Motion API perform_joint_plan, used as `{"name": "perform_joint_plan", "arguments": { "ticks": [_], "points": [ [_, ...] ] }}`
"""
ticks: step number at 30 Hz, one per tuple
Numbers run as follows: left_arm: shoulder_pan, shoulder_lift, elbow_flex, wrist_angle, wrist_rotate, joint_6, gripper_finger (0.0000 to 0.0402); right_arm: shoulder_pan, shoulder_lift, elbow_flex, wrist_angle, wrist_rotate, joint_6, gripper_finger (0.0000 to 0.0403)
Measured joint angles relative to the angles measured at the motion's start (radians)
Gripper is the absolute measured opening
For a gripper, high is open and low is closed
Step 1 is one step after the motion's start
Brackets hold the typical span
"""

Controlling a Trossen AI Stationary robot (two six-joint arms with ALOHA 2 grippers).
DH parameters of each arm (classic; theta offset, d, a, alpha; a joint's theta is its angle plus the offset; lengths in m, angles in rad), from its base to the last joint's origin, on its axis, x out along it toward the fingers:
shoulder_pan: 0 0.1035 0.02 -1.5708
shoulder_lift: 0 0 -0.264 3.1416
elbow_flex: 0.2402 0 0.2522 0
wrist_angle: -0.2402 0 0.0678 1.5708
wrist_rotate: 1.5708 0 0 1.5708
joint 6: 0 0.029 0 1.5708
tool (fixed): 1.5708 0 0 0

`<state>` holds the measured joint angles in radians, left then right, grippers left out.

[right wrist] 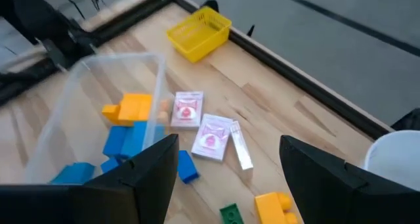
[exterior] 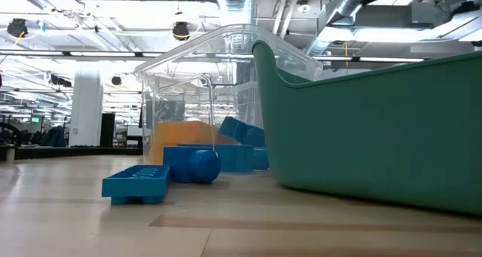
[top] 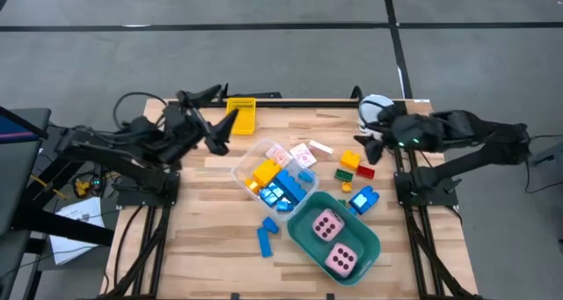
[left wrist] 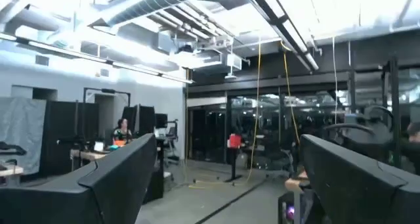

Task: Pick & Place Toys
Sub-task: Put the orange deck of cards into the yellow bin

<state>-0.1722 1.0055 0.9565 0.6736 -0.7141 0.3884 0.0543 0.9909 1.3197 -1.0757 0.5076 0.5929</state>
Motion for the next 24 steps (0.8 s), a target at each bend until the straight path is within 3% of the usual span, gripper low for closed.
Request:
{"name": "perform_joint_plan", "arguments": {
  "ticks": [6,13,21,24],
  "points": [
    [0.000,-0.102,0.000,-0.191,0.000,0.000,0.0370,-0.203,0.109,0.000,0.116,-0.209,-0.177,0.0254],
    [0.000,-0.134,-0.001,-0.351,0.002,-0.009,0.0370,-0.377,0.258,-0.012,0.191,-0.376,-0.320,0.0254],
    [0.008,-0.124,-0.001,-0.540,0.003,-0.107,0.0370,-0.503,0.387,-0.149,0.286,-0.607,-0.345,0.0254],
    [0.013,-0.115,-0.016,-0.541,0.003,-0.133,0.0370,-0.525,0.422,-0.193,0.358,-0.673,-0.365,0.0254]
  ]
}}
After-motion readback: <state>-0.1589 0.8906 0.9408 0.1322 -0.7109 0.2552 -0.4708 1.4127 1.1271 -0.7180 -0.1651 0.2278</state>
